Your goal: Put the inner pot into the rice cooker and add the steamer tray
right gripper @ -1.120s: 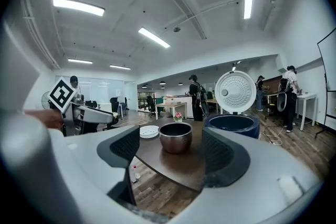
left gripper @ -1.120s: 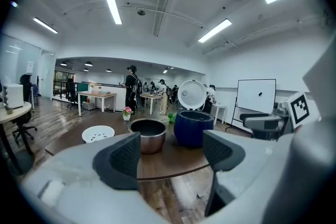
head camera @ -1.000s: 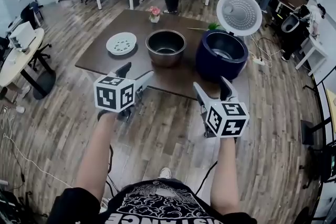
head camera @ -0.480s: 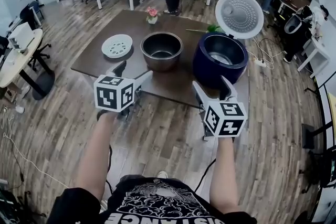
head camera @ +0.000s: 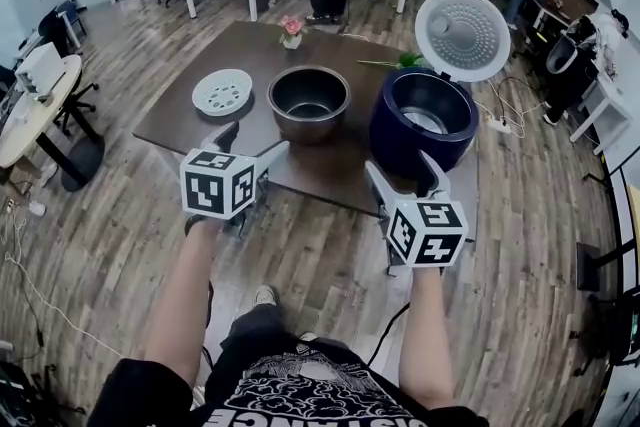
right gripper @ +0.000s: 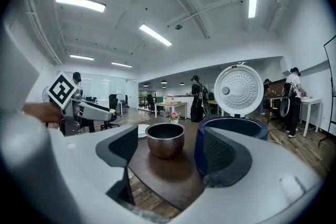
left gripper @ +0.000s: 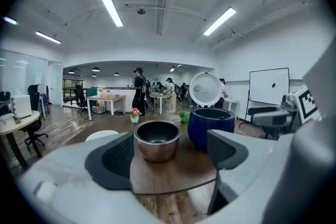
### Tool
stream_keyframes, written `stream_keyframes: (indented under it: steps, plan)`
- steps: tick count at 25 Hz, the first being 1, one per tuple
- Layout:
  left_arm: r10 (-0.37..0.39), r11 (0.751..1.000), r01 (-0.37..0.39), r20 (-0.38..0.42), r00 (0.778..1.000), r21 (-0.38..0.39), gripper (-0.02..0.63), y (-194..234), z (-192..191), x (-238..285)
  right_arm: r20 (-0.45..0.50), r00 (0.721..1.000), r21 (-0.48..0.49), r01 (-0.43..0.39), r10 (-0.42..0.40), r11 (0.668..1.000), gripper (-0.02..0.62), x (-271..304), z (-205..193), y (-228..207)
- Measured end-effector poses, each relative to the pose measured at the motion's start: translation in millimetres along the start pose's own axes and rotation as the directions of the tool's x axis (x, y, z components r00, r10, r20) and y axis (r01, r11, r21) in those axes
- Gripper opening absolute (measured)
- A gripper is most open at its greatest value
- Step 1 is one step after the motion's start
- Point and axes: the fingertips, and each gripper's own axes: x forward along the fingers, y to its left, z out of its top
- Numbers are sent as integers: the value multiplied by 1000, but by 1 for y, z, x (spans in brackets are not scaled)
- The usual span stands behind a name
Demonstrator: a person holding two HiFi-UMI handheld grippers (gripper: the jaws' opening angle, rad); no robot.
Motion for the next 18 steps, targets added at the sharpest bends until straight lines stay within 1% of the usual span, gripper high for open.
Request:
stream_keyframes:
  steps: [7, 11, 18]
  plan:
    - [-31, 1000, 31, 14, 999, 2, 437, 9, -5, 24, -8, 1000, -2, 26, -26, 1000, 377, 18, -12, -6]
    - [-47, 999, 47, 5, 999, -4, 437, 26, -9, 42, -19, 999, -4, 43, -43, 999, 377, 38, -17, -5]
    - [-82, 997, 82, 16, 997, -14, 437, 68, 12, 80, -30, 996, 3, 83, -83, 997, 377, 84, -7, -5]
